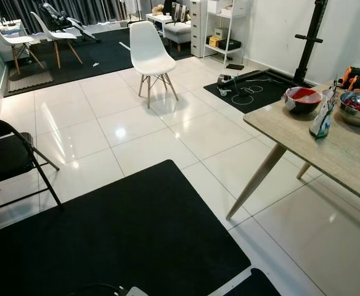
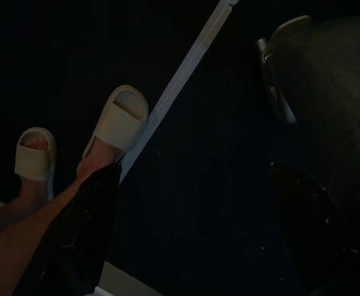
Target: Restocking fridge
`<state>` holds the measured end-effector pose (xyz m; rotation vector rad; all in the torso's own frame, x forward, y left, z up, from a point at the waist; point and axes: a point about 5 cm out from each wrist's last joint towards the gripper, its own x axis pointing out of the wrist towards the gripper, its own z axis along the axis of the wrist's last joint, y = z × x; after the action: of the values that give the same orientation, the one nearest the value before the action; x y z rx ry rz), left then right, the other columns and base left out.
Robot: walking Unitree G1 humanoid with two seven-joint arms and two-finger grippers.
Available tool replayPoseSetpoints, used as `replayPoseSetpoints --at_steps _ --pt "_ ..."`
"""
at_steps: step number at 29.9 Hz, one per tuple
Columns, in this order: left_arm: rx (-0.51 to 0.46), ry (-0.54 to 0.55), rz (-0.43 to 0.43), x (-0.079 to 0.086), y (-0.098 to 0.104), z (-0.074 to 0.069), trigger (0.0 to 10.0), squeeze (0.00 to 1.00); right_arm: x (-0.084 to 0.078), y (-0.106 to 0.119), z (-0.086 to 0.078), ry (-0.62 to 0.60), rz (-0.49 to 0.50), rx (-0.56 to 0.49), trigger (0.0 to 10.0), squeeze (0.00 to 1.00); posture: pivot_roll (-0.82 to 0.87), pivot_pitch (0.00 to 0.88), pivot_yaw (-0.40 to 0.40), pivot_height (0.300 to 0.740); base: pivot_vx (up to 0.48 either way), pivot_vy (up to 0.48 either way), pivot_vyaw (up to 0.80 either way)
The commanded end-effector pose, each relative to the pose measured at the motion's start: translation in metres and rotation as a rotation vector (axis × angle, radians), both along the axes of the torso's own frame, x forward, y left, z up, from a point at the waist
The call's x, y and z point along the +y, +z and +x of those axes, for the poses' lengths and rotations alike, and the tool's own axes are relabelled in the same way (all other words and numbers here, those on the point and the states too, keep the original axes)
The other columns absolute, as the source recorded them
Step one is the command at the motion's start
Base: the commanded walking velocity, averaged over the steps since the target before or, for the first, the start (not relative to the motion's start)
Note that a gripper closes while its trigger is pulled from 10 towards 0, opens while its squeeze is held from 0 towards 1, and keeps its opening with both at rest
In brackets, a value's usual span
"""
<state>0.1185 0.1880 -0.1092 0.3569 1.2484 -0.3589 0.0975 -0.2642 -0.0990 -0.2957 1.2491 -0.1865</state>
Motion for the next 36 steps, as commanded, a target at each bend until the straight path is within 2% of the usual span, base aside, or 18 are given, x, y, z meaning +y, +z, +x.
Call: replayPoseSetpoints --at_steps 1,9,24,34,36 --pt "0.022 -0.020 0.010 0.0042 -0.0009 -0.0052 10.0 0.00 0.0015 0.0008 0.0049 0.007 0.003 -0.014 10.0 0.00 -0.03 0.000 0.028 0.740 0.281 0.000 0.00" --pt "0.034 -0.032 0.020 0.0071 -0.0017 -0.0094 10.0 0.00 0.0034 -0.0006 0.0021 0.004 0.010 -0.003 10.0 0.00 -0.04 0.000 0.028 0.740 0.292 0.000 0.00" --pt "0.022 -0.054 0.003 0.0021 -0.0007 -0.0041 10.0 0.00 -0.0027 0.0020 0.0045 0.001 -0.002 -0.012 10.0 0.00 -0.05 0.000 0.027 0.740 0.300 0.000 0.00" --pt "0.030 -0.057 0.009 0.0033 -0.0011 -0.0058 10.0 0.00 -0.0022 0.0010 0.0015 -0.010 0.009 0.001 10.0 0.00 -0.05 0.000 0.027 0.740 0.304 0.000 -0.70" --pt "0.029 -0.056 0.011 0.0038 -0.0009 -0.0055 10.0 0.00 -0.0020 0.0013 0.0027 -0.004 0.005 -0.008 10.0 0.00 -0.05 0.000 0.028 0.740 0.308 0.000 0.00"
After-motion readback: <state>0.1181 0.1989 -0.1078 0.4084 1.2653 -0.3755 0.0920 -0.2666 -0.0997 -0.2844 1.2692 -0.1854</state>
